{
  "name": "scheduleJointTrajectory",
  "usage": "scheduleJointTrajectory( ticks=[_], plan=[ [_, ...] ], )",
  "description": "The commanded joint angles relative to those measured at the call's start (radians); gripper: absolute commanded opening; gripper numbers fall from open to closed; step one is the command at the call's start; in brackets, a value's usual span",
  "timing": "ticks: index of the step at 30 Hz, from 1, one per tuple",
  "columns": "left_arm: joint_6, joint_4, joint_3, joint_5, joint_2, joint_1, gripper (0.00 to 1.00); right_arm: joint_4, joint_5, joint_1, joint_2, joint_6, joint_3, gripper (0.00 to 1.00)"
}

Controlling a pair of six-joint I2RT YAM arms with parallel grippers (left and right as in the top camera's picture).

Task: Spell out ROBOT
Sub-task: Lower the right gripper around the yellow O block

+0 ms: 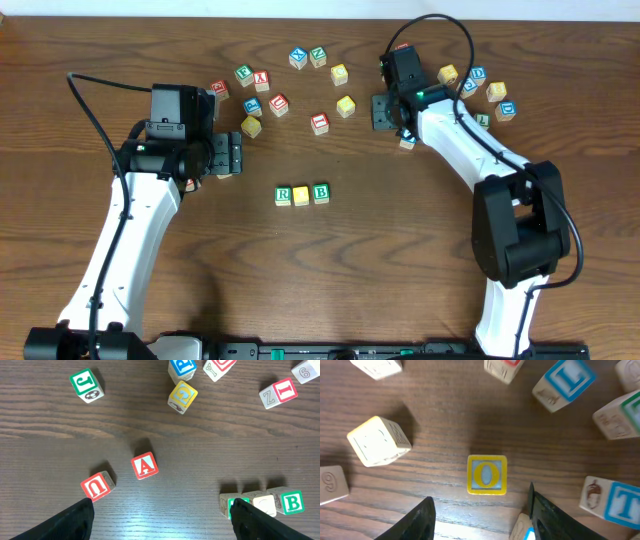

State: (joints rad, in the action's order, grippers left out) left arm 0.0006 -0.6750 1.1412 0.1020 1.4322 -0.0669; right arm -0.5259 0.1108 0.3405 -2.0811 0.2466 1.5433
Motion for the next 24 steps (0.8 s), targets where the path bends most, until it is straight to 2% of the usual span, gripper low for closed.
scheduleJointTrajectory(
  ticks=[1, 10, 24],
  plan=[
    [0.002, -0.002, 0.005, -0.008, -0.011, 0.005, 0.86, 0.007, -0.013, -0.003, -0.026, -0.015, -0.003, 0.54],
    [0.003, -0.002, 0.005, -0.008, -0.011, 0.005, 0.86, 0.018, 0.013, -0.006, -0.033, 0.030, -0.003, 0.48],
    [0.003, -0.002, 0.005, -0.008, -0.011, 0.005, 0.86, 0.076, 0.064, -0.008, -0.034, 0.083, -0.003, 0.45]
  ],
)
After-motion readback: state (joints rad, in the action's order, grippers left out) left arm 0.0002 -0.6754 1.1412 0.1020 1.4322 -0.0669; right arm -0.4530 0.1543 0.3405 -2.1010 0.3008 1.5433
